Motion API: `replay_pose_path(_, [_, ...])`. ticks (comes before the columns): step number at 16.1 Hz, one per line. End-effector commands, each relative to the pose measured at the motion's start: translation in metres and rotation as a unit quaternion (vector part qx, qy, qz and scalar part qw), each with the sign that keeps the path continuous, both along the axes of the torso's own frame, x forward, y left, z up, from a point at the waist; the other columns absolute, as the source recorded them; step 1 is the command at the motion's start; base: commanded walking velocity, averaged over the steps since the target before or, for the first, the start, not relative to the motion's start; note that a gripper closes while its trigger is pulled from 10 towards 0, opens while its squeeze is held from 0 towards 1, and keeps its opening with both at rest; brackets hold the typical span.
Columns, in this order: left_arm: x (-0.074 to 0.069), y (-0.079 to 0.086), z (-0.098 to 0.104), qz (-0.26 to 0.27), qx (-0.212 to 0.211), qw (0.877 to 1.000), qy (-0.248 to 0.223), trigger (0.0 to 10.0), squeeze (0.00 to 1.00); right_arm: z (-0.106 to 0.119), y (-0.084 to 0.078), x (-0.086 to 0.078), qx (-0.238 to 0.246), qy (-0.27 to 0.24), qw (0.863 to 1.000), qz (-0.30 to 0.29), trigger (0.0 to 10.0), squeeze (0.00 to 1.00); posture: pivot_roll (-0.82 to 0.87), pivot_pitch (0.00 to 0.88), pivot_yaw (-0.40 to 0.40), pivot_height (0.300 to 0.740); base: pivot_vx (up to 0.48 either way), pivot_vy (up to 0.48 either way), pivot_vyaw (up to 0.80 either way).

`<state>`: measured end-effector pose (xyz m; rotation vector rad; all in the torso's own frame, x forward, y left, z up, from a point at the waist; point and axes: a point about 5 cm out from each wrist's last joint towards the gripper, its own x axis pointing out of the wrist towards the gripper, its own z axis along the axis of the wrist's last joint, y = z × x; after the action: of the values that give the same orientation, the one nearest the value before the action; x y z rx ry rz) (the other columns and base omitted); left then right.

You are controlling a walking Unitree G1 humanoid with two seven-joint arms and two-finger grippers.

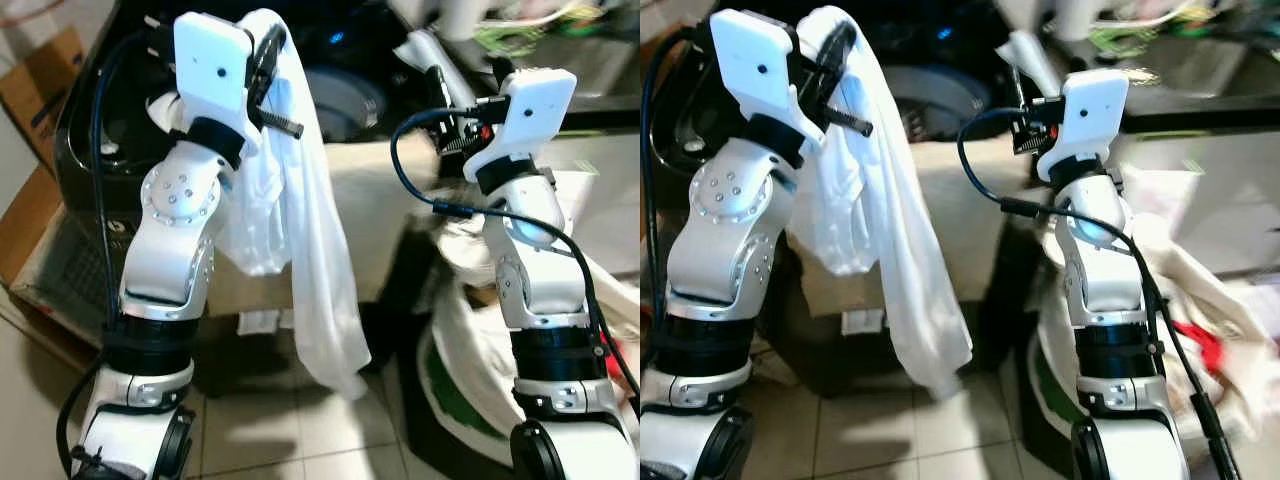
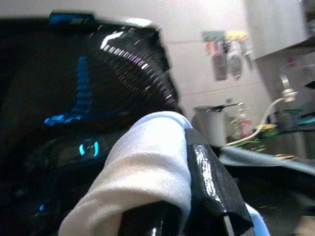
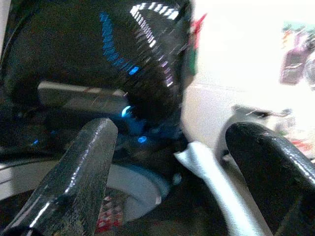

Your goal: Clothes washing

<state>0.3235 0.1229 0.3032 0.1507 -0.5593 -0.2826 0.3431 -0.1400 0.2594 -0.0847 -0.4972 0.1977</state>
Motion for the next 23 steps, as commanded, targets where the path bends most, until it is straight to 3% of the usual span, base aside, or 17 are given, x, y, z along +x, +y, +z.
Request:
replay_pose_path(1, [-0.006, -0.001, 0.015, -0.005, -0.014, 0.999, -0.035, 10.0, 0.0, 0.0, -0.007, 0.0, -0.001, -0.002, 1.0, -0.009, 10.0, 0.0, 0.03, 0.0, 0.009, 0.74, 0.48, 0.0, 0.0])
replay_pose_path(3, [-0.002, 0.006, 0.017, 0.029, -0.028, 0.998, -0.038, 10.0, 0.0, -0.002, -0.007, 0.0, -0.002, -0.001, 1.0, -0.007, 10.0, 0.0, 0.03, 0.0, 0.008, 0.74, 0.24, 0.0, 0.0])
replay_pose_path(9, [0.007, 0.017, 0.029, 0.066, -0.032, 0.997, -0.04, 10.0, 0.0, -0.006, -0.003, 0.0, -0.003, 0.004, 1.0, 0.002, 10.0, 0.0, 0.04, 0.0, 0.002, 0.74, 0.0, 0.0, 0.0])
replay_pose_path(12, [0.034, 0.01, 0.079, 0.054, 0.007, 0.997, -0.047, 10.0, 0.0, -0.006, 0.002, 0.003, 0.0, 0.006, 1.0, 0.011, 10.0, 0.0, 0.06, 0.0, -0.005, 0.74, 0.0, 0.0, 0.0])
replay_pose_path(13, [0.036, 0.007, 0.085, 0.05, 0.012, 0.998, -0.048, 10.0, 0.0, -0.006, 0.003, 0.003, 0.001, 0.005, 1.0, 0.012, 10.0, 0.0, 0.06, 0.0, -0.004, 0.74, 0.0, 0.0, 0.0])
replay_pose_path(16, [0.05, -0.024, 0.131, 0.012, 0.046, 0.997, -0.067, 10.0, 0.0, -0.009, 0.01, 0.003, 0.006, 0.008, 1.0, 0.019, 10.0, 0.0, 0.07, 0.0, 0.02, 0.74, 0.0, 0.0, 0.0])
replay_pose_path(17, [0.053, -0.048, 0.155, -0.013, 0.06, 0.996, -0.07, 10.0, 0.0, -0.012, 0.016, 0.001, 0.013, 0.009, 1.0, 0.021, 10.0, 0.0, 0.06, 0.0, 0.048, 0.74, 0.0, 0.0, 0.0])
replay_pose_path(18, [0.052, -0.056, 0.161, -0.023, 0.062, 0.995, -0.071, 10.0, 0.0, -0.013, 0.017, 0.0, 0.016, 0.01, 1.0, 0.019, 10.0, 0.0, 0.05, 0.0, 0.062, 0.74, 0.0, 0.0, 0.0])
replay_pose_path(20, [0.043, -0.081, 0.185, -0.058, 0.058, 0.994, -0.077, 10.0, 0.0, -0.018, 0.021, -0.004, 0.027, 0.014, 0.999, 0.015, 10.0, 0.0, 0.03, 0.0, 0.109, 0.74, 0.0, 0.0, 0.0])
replay_pose_path(22, [0.012, -0.118, 0.225, -0.109, 0.04, 0.987, -0.115, 10.0, 0.0, -0.024, 0.022, -0.007, 0.035, 0.018, 0.999, 0.006, 10.0, 0.0, 0.0, 0.0, 0.153, 0.74, 0.0, 0.0, 0.0])
replay_pose_path(23, [0.007, -0.122, 0.231, -0.107, 0.042, 0.985, -0.126, 10.0, 0.0, -0.025, 0.022, -0.007, 0.037, 0.019, 0.999, 0.004, 10.0, 0.0, 0.0, 0.0, 0.16, 0.74, 0.0, 0.0, 0.0])
